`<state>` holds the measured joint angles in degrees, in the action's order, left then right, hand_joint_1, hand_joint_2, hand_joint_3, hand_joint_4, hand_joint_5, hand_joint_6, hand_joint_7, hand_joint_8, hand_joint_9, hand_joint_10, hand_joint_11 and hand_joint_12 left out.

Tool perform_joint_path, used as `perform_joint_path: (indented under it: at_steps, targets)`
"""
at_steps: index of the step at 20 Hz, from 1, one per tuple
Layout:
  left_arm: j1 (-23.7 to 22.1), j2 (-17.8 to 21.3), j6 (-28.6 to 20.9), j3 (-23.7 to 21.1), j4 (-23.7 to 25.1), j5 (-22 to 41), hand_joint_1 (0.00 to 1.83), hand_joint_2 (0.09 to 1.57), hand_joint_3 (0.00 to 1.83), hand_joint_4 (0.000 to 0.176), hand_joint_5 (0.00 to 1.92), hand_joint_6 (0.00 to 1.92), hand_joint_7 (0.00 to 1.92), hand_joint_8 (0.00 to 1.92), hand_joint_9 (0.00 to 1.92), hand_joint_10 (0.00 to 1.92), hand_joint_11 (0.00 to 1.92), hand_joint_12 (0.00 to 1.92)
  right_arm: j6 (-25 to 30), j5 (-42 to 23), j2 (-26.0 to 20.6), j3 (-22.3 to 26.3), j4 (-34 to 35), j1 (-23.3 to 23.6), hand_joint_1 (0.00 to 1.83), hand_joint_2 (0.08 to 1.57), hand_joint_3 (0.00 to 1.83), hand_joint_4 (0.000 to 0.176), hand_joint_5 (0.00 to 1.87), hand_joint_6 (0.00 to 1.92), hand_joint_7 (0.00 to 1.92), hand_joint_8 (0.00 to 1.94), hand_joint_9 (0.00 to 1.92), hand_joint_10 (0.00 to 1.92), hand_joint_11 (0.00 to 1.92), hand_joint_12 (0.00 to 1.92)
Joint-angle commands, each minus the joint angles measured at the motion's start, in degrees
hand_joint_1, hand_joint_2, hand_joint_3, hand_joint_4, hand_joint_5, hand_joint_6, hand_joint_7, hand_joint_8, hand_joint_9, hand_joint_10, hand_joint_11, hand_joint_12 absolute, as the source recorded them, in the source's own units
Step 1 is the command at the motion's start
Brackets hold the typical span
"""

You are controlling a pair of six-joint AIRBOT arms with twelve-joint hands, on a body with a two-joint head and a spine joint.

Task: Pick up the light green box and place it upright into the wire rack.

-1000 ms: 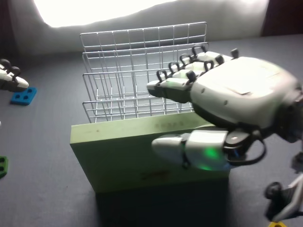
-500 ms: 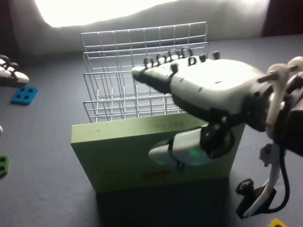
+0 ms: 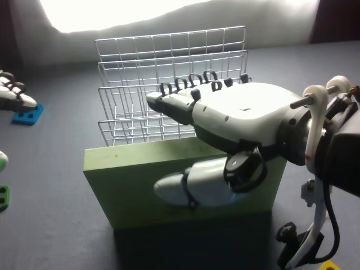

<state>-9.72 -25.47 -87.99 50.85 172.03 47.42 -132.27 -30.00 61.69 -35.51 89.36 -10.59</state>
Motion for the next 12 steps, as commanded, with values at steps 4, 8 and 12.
perform_joint_path:
  at_steps: [4,8,12]
  targets:
    - [0.9,0.3,0.0,-0.6,0.5,-4.8,0.0,1.23,0.0,0.0,0.16,0.01,0.23,0.0,0.19,0.01,0.0,0.15,0.6,0.2,-0.1,0.1,-2.6,-0.2,0.51,1.13,0.01,0.0,0.0,0.0,0.0,0.0,0.0,0.0,0.0,0.0]
    - [1.1,0.4,0.2,-0.4,0.5,-4.8,0.0,1.24,0.0,0.0,0.18,0.01,0.26,0.0,0.2,0.01,0.0,0.16,0.8,0.2,0.3,-0.2,-2.6,-1.0,0.72,1.13,0.01,0.0,0.0,0.0,0.0,0.0,0.0,0.0,0.0,0.0]
    - [0.4,0.5,1.9,-0.8,0.5,-4.8,0.0,1.25,0.0,0.0,0.2,0.0,0.26,0.0,0.2,0.0,0.0,0.14,2.0,0.7,0.9,-1.5,-2.6,-1.5,0.5,1.17,0.02,0.0,0.0,0.0,0.01,0.0,0.01,0.0,0.0,0.0]
